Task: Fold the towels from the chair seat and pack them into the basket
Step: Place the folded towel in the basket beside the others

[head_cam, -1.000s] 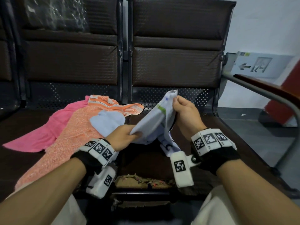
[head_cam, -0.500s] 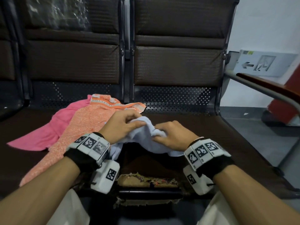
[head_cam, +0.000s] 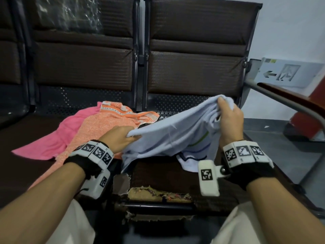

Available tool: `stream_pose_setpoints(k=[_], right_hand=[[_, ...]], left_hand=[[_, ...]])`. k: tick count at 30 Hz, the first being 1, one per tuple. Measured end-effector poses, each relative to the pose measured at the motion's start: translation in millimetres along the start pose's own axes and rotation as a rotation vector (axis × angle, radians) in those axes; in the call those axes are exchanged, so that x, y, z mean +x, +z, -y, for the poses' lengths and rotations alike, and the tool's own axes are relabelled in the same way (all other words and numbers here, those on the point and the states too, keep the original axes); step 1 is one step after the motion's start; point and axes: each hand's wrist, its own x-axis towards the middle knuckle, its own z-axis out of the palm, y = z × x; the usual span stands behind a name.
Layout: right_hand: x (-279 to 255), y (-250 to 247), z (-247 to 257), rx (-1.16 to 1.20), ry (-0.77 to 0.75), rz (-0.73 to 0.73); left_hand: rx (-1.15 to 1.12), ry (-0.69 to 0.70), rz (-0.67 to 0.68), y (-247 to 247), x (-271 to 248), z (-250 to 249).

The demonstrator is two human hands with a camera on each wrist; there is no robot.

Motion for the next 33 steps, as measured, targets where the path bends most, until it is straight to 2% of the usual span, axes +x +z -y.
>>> stream_pose_setpoints(k=[3, 6, 9, 12, 14, 16, 19, 21, 23, 26, 28, 30, 33], right_hand=[[-16.2, 6.7, 0.1, -0.218, -0.013, 0.223], [-33.4, 20.3, 9.3, -0.357, -0.092, 0.528], [-45.1, 33.6, 21.2, -0.295, -0.149, 0.865], [-54.3, 40.4, 19.6, -0.277, -0.074, 1.017], [-55.8, 43.3, 16.8, -0.258, -0.049, 0.976], [-50.4, 45.6, 17.1, -0.198, -0.037, 0.843], [-38.2, 52.7, 14.5, -0.162, -0.030, 0.566], [-36.8, 57.0, 12.6, -0.087, 0.034, 0.500], [-39.4, 59.0, 10.7, -0.031, 0.113, 0.642], [-47.9, 59.7, 5.3, -0.130, 0.191, 1.041], [-50.0, 58.9, 1.7, -0.236, 0.205, 1.120], [-44.3, 57.2, 1.6, -0.269, 0.200, 1.026], [-31.2, 54.7, 2.7, -0.156, 0.196, 0.653]], left_hand=[[-0.111, 0.108, -0.013, -0.8, -4.7, -27.6], [-0.279, 0.188, -0.035, -9.4, -8.0, -56.2], [-0.665, 0.172, -0.016, -17.8, -15.3, -72.4], [-1.041, 0.112, 0.021, -20.2, -18.7, -76.3], [-1.066, 0.062, -0.008, -22.1, -19.2, -75.0], [-0.927, 0.042, -0.067, -23.3, -20.1, -69.9], [-0.810, 0.071, -0.142, -20.8, -19.5, -62.3], [-0.801, 0.116, -0.168, -19.4, -18.4, -60.5], [-0.796, 0.176, -0.192, -18.9, -17.7, -59.4], [-0.812, 0.216, -0.231, -18.1, -16.1, -54.9], [-0.816, 0.205, -0.239, -16.8, -13.7, -51.1], [-0.779, 0.206, -0.201, -14.2, -11.4, -48.0], [-0.617, 0.193, -0.144, -7.4, -6.9, -40.0]])
